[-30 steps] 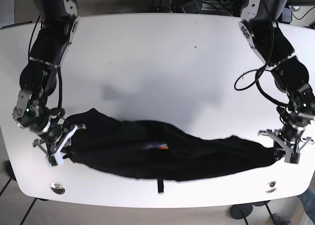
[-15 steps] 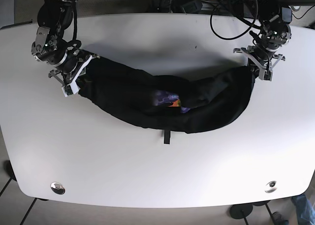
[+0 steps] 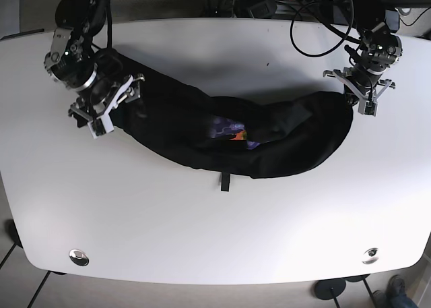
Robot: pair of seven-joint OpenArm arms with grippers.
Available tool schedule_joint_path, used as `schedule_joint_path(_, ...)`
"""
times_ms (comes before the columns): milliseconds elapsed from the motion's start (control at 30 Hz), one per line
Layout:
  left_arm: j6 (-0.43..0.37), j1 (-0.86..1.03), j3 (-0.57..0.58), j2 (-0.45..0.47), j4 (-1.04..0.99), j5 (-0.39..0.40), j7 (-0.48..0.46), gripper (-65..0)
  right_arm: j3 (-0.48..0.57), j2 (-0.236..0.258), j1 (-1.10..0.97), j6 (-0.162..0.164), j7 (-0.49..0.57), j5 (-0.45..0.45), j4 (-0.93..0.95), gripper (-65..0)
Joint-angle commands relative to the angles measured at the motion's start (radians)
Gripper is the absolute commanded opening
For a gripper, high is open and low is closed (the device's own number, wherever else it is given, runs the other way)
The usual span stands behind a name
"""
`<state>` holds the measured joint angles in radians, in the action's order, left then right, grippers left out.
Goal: Fold the T-shirt properly
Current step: 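Lift the black shirt with both grippers and swing it over the table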
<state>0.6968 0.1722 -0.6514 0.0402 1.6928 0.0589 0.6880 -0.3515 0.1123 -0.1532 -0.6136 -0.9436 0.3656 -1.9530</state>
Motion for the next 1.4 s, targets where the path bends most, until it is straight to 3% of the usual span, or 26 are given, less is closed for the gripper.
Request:
schedule_joint_path(33,0.001,-0.006,0.034,0.011,0.025,0.012,-0.021,-65.0,0.048,0.010,0.131,-0.002,0.019,0.002,0.088,-12.7)
schedule_joint_path(333,0.001,-0.007,0.035,0.011,0.026,0.012,-0.021,-65.0,0.240,0.010,0.531,-0.004,0.039,0.011,0.754,-12.7)
schedule_joint_path(500,0.001,-0.026,0.031,0.011,0.026,0.014,-0.023,-65.0,0.322,0.005,0.481,-0.004,0.079,0.011,0.755,-15.1)
schedule_joint_path(567,0.001,-0.027,0.031,0.011,0.025,0.012,-0.023,-65.0,0.322,-0.012,0.456,-0.004,0.108,0.010,0.746,-26.0)
schedule_joint_path(667,0.001,-0.046,0.032,0.013,0.026,0.012,-0.023,-65.0,0.320,-0.013,0.447,-0.004,0.128,0.010,0.745,-62.9)
schedule_joint_path(900,0.001,-0.076,0.035,0.007,0.157,0.020,-0.023,-65.0,0.320,-0.012,0.352,0.002,0.099,0.002,0.298,-62.8)
schedule_joint_path(1067,0.001,-0.144,0.043,0.005,0.237,0.022,-0.014,-65.0,0.322,-0.012,0.418,0.004,0.021,0.000,0.116,-62.8)
schedule_joint_path(1167,0.001,-0.188,0.045,0.011,0.254,0.020,-0.011,-65.0,0.322,-0.012,0.505,0.004,-0.010,-0.001,0.145,-62.8)
schedule_joint_path(1300,0.001,-0.271,0.038,0.056,0.255,0.020,0.069,-65.0,0.322,-0.013,0.614,0.004,-0.045,0.002,0.217,-62.8)
schedule_joint_path(1400,0.001,-0.296,0.035,0.065,0.255,0.020,0.074,-65.0,0.352,-0.030,0.679,0.004,-0.039,-0.046,0.445,-62.6)
